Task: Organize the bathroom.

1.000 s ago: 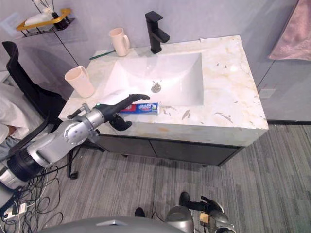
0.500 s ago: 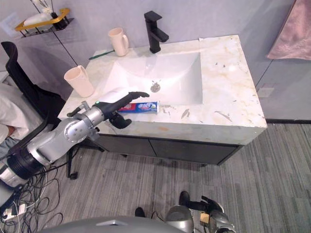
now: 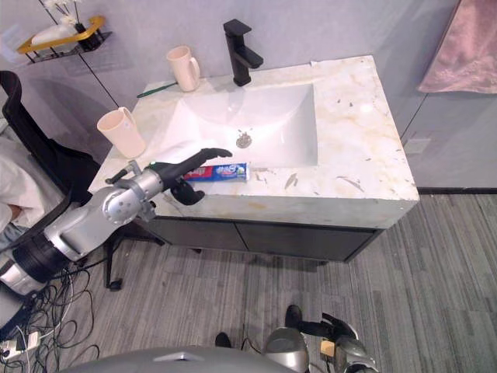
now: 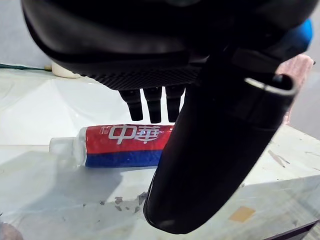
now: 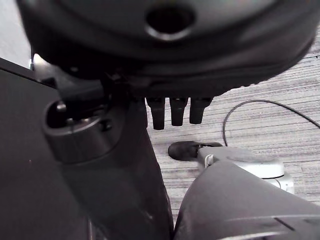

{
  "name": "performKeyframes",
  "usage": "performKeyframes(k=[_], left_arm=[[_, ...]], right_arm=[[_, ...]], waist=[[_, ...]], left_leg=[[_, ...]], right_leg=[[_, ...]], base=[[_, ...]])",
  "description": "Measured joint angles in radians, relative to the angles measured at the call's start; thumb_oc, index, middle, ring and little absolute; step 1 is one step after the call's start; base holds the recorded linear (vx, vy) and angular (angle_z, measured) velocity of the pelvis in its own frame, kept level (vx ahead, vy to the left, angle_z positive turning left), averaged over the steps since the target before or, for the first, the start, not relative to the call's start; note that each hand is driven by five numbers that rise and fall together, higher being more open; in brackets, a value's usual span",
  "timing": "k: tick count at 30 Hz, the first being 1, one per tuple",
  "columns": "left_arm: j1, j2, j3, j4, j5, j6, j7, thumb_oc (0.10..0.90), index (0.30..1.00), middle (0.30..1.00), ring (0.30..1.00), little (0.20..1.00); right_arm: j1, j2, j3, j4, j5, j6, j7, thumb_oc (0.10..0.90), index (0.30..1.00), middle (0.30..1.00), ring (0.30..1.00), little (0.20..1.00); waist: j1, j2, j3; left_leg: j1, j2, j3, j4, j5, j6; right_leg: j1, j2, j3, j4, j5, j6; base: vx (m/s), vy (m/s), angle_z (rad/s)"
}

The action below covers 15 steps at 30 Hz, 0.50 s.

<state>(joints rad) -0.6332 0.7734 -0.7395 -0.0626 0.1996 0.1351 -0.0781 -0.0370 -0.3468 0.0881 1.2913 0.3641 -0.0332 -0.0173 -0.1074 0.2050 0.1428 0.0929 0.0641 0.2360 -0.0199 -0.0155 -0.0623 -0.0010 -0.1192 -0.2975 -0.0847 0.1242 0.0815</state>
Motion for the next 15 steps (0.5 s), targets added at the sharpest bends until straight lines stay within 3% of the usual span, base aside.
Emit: performKeyframes(k=[15], left_arm=[[-0.029,0.031,0.001,-0.005,-0.036,0.026,-0.054,0.800,0.900,0.900,0.900,0.900]], right_arm=[[0.000,-0.003,0.001,0.000,0.000,0.006,-0.003,0.800,0.900,0.900,0.900,0.900]], waist=[[0.015,0.005,-0.003]], left_leg=[[0.001,-0.004,0.002,0.018,0.002,-0.001]], right_leg=[[0.008,-0.004,0.002,-0.001,-0.003,0.001]], base=[[0.00,0.000,0.00]])
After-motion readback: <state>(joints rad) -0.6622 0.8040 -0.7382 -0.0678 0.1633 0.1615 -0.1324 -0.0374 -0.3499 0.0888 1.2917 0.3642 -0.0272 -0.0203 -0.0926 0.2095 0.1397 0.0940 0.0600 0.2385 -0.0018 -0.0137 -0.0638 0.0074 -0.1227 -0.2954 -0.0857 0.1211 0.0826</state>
